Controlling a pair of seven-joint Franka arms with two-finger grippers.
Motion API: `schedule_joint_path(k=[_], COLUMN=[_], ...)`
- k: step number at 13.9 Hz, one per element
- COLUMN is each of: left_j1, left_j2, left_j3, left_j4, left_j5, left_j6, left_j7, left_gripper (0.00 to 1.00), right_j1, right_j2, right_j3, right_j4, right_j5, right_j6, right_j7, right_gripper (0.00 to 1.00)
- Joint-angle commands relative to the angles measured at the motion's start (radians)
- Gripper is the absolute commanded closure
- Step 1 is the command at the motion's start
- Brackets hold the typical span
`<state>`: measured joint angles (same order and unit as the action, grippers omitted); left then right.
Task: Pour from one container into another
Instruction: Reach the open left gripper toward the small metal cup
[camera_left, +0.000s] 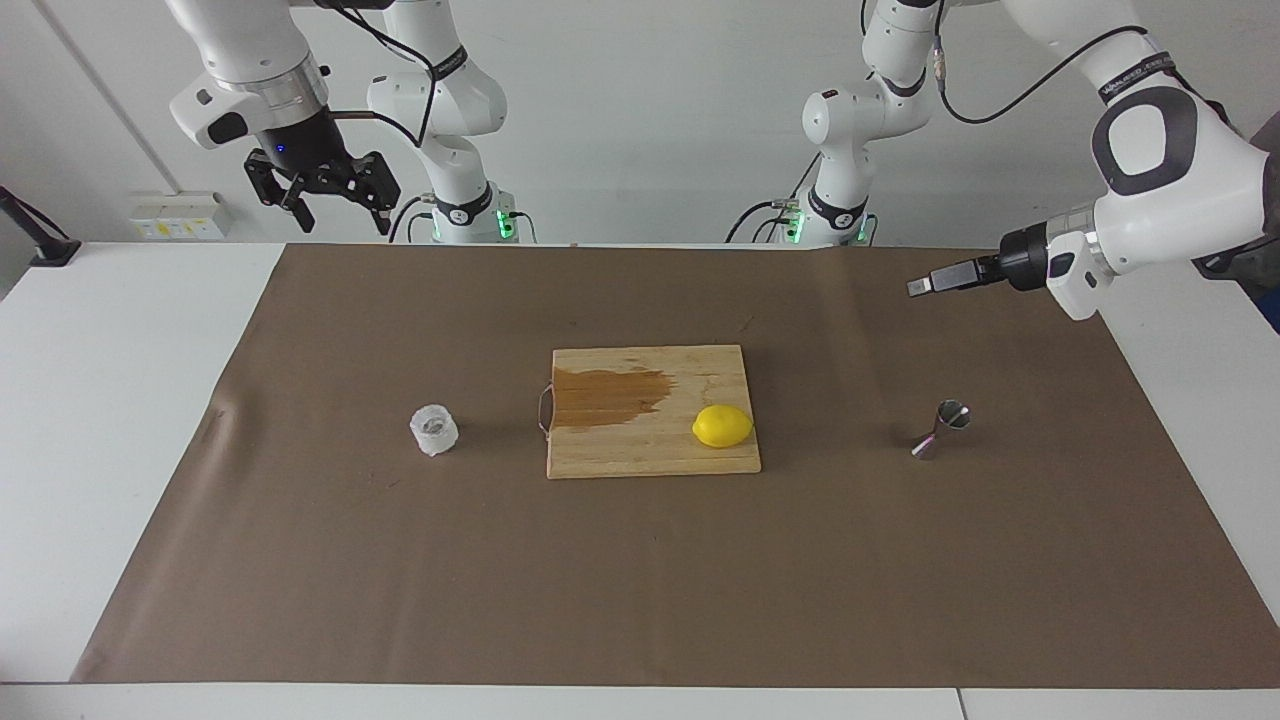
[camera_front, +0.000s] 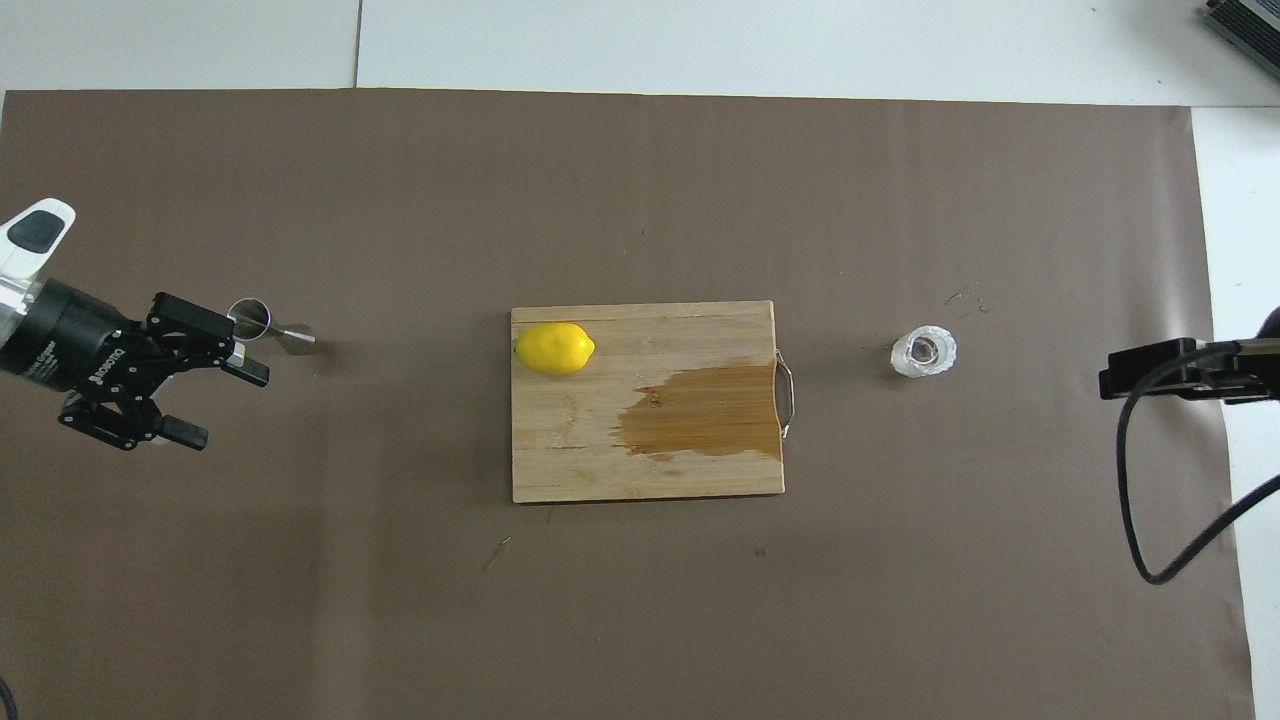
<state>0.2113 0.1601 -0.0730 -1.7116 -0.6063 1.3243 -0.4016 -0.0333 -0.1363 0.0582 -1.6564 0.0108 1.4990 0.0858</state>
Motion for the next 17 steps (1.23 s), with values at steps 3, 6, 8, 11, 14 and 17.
schedule_joint_path(k=[3, 6, 8, 11, 14, 17], left_j1=[0.086, 0.137, 0.187, 0.212, 0.215, 0.224], left_j2=[0.153, 0.261, 0.301, 0.329, 0.337, 0.41], left_j3=[-0.014, -0.021, -0.05, -0.074, -0.074, -0.076], left_j4=[0.096, 0.155, 0.158, 0.168, 0.175, 0.226], left_j5=[-0.098, -0.119, -0.147, -0.213, -0.251, -0.288], left_j6=[-0.053, -0.091, -0.089, -0.07, -0.021, 0.016], left_j7=[-0.276, -0.354, -0.437, -0.565, -0.569, -0.577], left_gripper=[0.0, 0.0, 0.0, 0.0, 0.0, 0.0], right_j1=[-0.014, -0.014, -0.014, -0.014, -0.014, -0.014], right_j2=[-0.023, -0.023, -0.023, -0.023, -0.023, -0.023], right_j3=[0.006, 0.006, 0.006, 0.006, 0.006, 0.006], right_j4=[-0.026, -0.026, -0.026, -0.026, -0.026, -0.026], right_j5=[0.003, 0.003, 0.003, 0.003, 0.003, 0.003], right_j6=[0.01, 0.01, 0.01, 0.01, 0.01, 0.01], right_j7=[-0.028, -0.026, -0.028, -0.026, -0.026, -0.028], right_gripper=[0.0, 0.0, 0.0, 0.0, 0.0, 0.0])
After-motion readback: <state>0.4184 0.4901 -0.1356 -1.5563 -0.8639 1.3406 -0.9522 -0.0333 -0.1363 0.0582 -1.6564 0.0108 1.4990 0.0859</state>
